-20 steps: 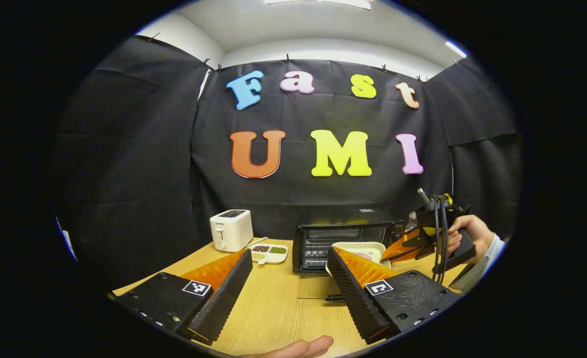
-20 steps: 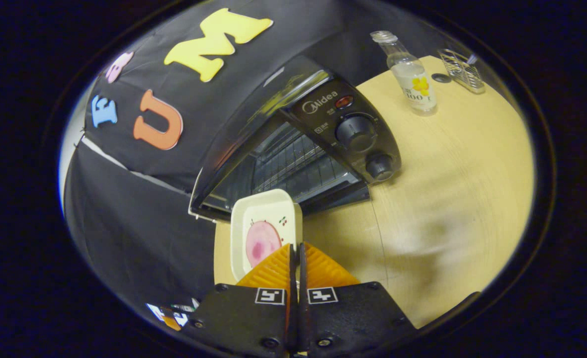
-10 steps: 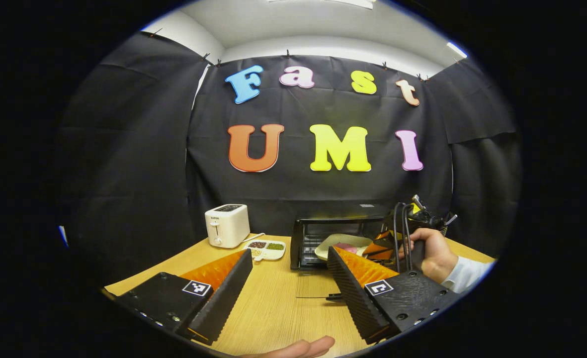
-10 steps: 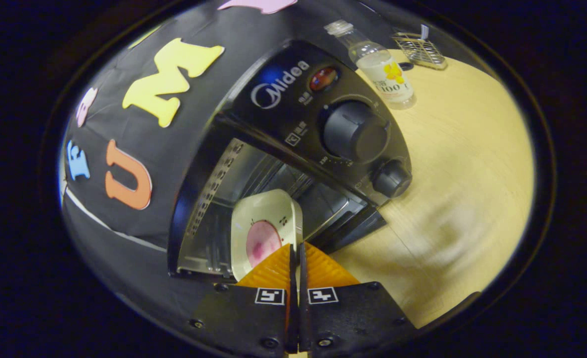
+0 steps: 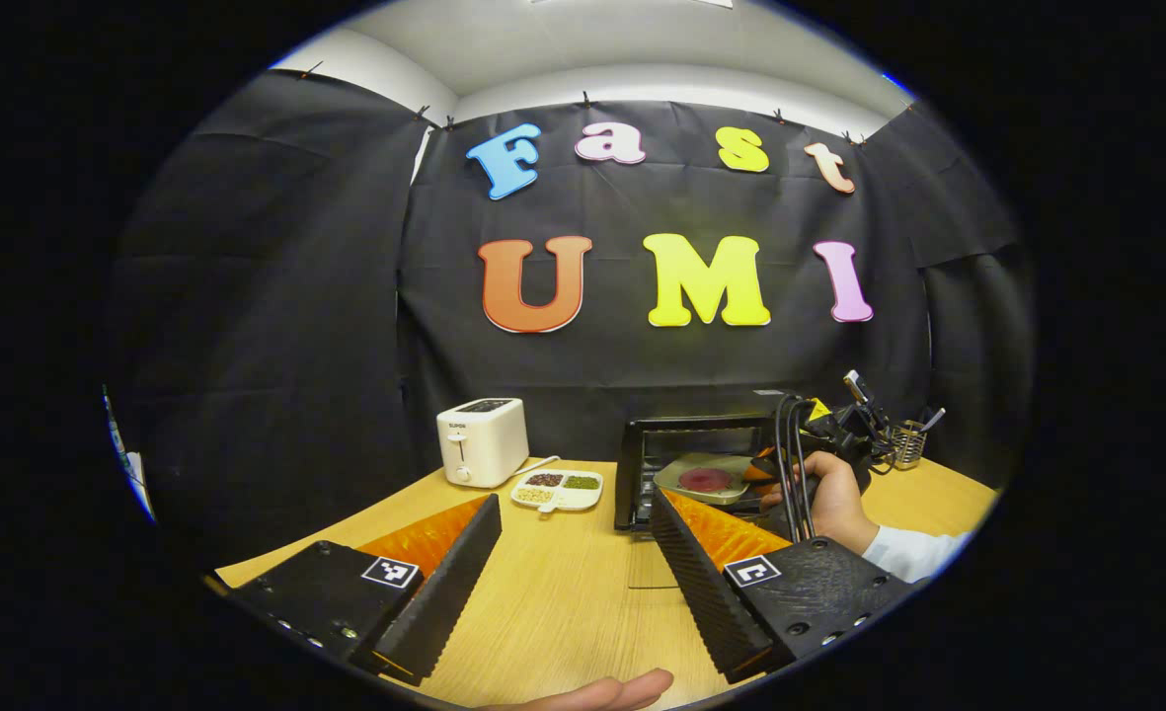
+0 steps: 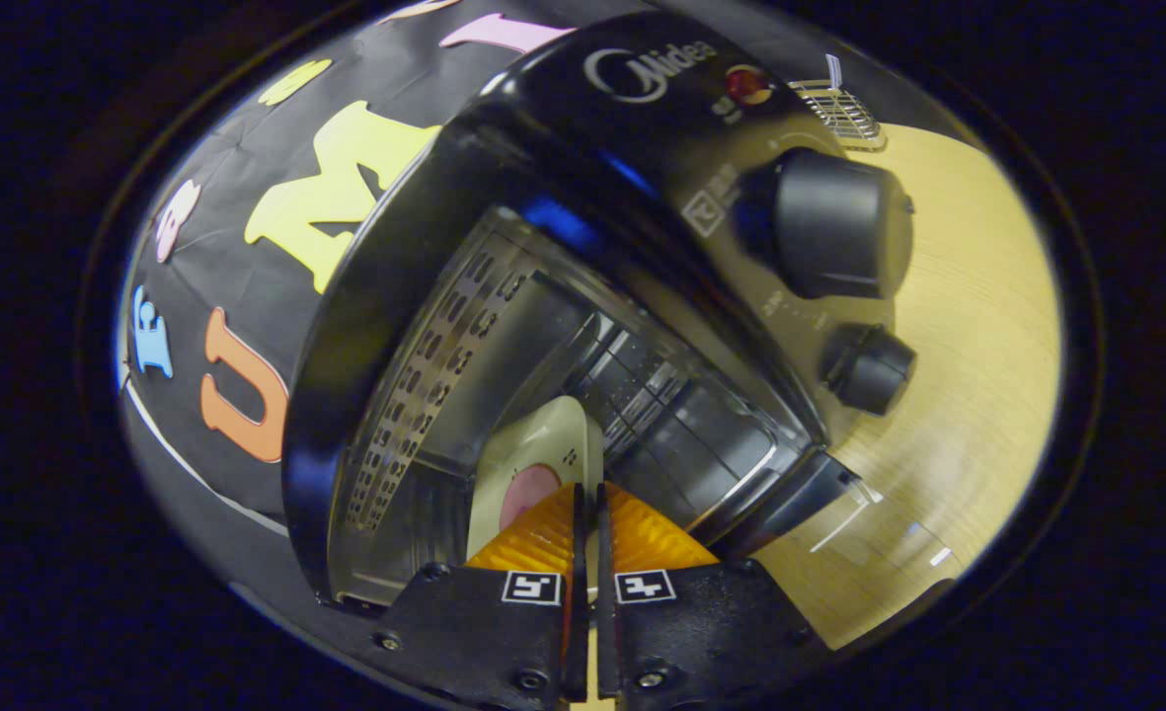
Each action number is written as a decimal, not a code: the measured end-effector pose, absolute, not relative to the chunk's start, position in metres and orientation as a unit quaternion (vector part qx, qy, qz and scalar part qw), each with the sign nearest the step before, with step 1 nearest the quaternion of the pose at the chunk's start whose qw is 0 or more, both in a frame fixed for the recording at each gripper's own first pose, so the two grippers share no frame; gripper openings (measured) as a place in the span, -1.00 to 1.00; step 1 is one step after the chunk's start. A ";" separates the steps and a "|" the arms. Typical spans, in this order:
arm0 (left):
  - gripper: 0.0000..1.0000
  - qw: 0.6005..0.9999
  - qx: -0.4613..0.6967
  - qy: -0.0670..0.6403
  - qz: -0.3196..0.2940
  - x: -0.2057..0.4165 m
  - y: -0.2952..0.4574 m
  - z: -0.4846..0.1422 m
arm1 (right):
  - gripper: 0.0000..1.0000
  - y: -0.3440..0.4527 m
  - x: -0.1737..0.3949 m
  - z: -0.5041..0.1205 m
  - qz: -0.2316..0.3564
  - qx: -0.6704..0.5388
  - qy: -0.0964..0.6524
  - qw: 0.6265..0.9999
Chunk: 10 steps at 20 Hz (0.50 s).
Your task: Open the electric oven with the left hand, put the food in, and close the electric oven.
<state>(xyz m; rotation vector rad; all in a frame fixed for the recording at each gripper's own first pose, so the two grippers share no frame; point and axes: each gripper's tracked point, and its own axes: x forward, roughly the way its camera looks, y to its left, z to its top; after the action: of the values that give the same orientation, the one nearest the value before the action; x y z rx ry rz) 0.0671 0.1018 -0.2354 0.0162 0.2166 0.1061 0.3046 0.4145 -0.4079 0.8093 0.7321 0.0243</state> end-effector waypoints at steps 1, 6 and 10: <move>0.92 0.992 0.008 0.109 0.057 0.068 0.103 -0.237 | -0.87 0.415 0.310 -0.411 0.011 0.377 0.338 0.862; 0.93 0.991 0.018 0.116 0.059 0.068 0.102 -0.243 | -0.85 0.419 0.312 -0.400 0.061 0.356 0.285 0.888; 0.93 0.991 0.017 0.116 0.065 0.070 0.098 -0.243 | -0.34 0.406 0.291 -0.389 0.085 0.292 0.248 0.920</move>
<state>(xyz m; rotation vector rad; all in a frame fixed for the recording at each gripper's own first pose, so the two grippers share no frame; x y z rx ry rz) 0.0700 0.0980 -0.2432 0.0340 0.2332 0.1313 0.2911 0.4055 -0.3891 0.5995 0.5094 0.1743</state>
